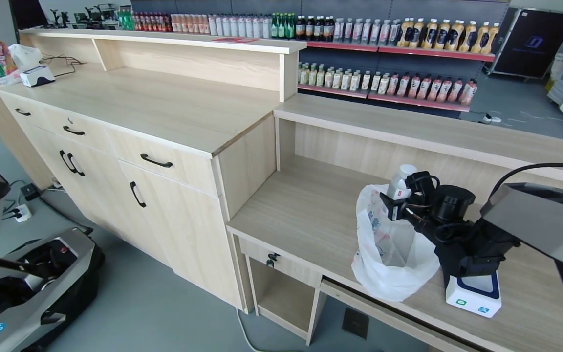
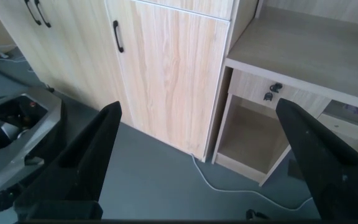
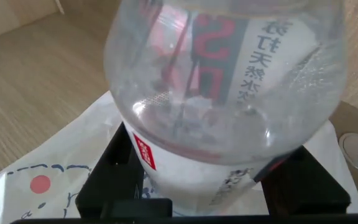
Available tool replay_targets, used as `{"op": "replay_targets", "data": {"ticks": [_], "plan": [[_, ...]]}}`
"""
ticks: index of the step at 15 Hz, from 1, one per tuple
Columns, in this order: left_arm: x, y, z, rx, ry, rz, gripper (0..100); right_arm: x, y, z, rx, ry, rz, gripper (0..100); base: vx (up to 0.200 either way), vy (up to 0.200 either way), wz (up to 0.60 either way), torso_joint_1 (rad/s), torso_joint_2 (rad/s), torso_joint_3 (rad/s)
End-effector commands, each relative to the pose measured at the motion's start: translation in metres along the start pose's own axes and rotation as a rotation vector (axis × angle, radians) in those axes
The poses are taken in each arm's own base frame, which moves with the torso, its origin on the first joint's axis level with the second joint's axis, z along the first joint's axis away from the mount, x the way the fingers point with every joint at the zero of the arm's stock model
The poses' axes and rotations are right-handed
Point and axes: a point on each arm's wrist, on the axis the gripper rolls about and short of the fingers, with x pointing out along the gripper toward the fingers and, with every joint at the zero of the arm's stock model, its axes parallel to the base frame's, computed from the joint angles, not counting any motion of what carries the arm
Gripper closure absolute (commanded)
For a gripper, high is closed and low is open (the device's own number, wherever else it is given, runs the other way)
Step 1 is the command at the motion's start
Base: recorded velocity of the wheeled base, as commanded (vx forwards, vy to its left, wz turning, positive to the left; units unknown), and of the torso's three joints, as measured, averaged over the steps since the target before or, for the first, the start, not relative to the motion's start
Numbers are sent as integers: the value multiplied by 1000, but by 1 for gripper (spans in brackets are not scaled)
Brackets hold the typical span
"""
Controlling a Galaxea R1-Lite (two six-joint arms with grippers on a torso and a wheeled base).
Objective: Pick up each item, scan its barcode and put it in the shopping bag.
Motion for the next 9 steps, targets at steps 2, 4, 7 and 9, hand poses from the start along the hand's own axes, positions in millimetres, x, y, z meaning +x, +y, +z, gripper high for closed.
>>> {"op": "replay_targets", "data": {"ticks": [2,4,7,9], "plan": [[0,0,0,0,-1,0,0,7,1,-28,23,42,2,100,0,0,0,0,0,0],[0,0,0,0,-1,0,0,16,1,-30,23,27,2,100,0,0,0,0,0,0],[0,0,0,0,-1,0,0,20,2,-34,22,18,30,100,0,0,0,0,0,0],[0,0,0,0,-1,0,0,20,3,-39,20,29,41,100,0,0,0,0,0,0]]}}
